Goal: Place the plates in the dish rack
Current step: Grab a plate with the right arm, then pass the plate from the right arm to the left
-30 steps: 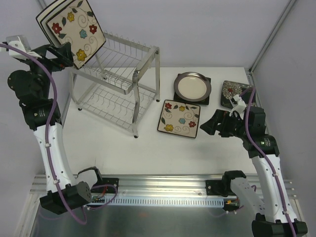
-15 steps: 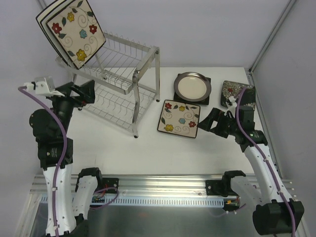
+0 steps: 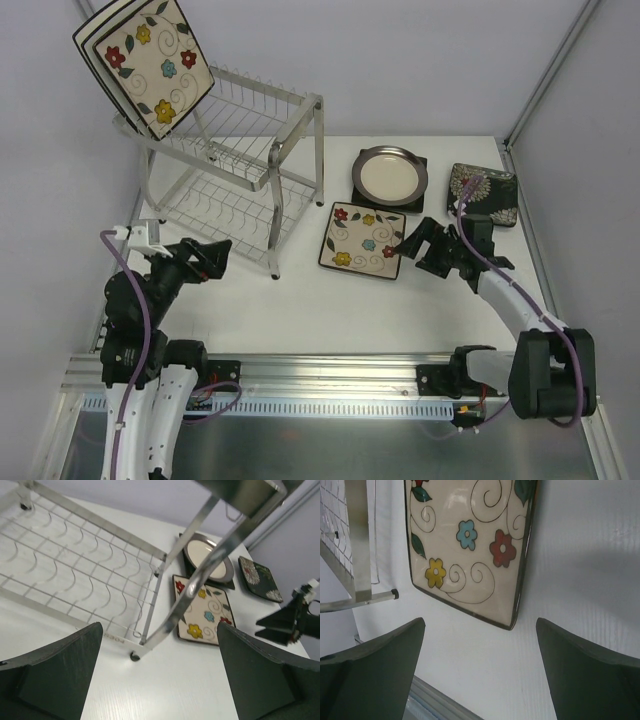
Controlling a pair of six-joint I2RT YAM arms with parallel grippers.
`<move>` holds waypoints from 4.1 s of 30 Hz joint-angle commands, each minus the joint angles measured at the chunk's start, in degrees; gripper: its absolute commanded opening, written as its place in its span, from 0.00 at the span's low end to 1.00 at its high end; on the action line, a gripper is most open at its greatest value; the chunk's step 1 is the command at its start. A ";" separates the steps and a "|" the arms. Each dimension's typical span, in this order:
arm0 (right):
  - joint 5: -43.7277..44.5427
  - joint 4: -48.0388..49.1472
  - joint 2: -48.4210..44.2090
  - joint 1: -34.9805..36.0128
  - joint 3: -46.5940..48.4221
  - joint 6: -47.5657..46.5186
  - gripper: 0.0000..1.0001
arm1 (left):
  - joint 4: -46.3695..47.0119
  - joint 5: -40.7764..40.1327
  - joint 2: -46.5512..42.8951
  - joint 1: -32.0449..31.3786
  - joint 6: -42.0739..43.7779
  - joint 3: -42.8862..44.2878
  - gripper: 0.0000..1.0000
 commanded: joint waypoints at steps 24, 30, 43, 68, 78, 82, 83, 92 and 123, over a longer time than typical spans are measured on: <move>-13.79 30.89 33.26 -4.58 2.21 9.29 0.90 | -10.40 8.02 -4.78 -2.37 -2.07 -3.71 0.99; -14.76 30.81 37.04 -2.83 2.38 9.29 0.87 | -10.31 7.85 -3.64 -2.37 -1.55 -3.36 0.99; -14.50 36.96 42.85 0.52 2.82 13.59 0.51 | -10.57 8.90 -3.20 -2.37 -1.90 -3.18 0.99; -15.56 22.03 19.48 -0.01 3.79 10.17 0.01 | -7.15 21.81 -2.05 -2.54 -13.58 -4.41 0.99; -18.01 8.75 9.46 -0.27 7.57 6.30 0.01 | -2.58 25.77 2.07 -4.48 -19.03 -6.61 0.99; -18.89 6.64 5.94 -0.36 7.40 5.42 0.01 | -1.26 25.86 4.27 -5.88 -20.26 -6.87 0.99; -18.90 4.72 5.24 -0.45 7.48 5.33 0.00 | -0.91 25.43 4.71 -6.15 -20.35 -6.87 0.99; -21.88 -0.48 -2.76 -1.33 10.73 5.95 0.01 | 3.31 19.01 9.01 -14.57 -23.34 -7.14 0.99; -39.99 4.52 -23.86 -1.50 15.30 16.23 0.01 | 22.56 -3.24 27.30 -39.46 -17.98 2.35 0.86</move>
